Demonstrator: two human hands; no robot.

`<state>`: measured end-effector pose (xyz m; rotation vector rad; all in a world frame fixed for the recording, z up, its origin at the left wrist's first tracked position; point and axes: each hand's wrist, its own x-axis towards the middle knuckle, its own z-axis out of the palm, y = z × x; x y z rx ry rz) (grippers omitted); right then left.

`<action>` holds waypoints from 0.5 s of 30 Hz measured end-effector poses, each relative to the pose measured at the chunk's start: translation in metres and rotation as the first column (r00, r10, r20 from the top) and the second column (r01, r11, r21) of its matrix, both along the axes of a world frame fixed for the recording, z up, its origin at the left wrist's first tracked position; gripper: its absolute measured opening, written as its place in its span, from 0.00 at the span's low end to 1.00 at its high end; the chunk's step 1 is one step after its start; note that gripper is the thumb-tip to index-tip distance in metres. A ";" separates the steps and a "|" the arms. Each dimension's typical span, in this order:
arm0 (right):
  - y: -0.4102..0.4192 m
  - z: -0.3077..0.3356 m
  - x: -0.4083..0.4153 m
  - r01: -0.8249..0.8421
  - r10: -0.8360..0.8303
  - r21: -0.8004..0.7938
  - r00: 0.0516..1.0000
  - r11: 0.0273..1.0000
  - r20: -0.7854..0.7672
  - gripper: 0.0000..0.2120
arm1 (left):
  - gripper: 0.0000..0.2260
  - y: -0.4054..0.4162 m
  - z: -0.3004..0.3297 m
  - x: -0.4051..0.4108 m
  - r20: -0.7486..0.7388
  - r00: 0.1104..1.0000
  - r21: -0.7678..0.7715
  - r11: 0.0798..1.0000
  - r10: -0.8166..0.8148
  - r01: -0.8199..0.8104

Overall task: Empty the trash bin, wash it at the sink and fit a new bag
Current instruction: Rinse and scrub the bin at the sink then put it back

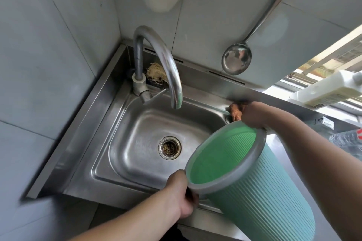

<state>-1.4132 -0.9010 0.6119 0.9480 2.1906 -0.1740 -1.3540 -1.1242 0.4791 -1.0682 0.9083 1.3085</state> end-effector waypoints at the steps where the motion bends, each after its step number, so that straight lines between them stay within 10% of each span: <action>1: 0.005 -0.004 0.000 0.012 -0.012 -0.001 1.000 1.000 -0.009 0.19 | 0.11 0.001 -0.005 -0.002 0.005 1.000 0.001 1.000 0.018 -0.018; 15: 0.022 -0.051 0.004 -0.092 0.081 0.109 0.991 0.990 0.102 0.29 | 0.14 0.008 -0.039 -0.006 0.097 0.990 -0.057 0.993 -0.102 0.107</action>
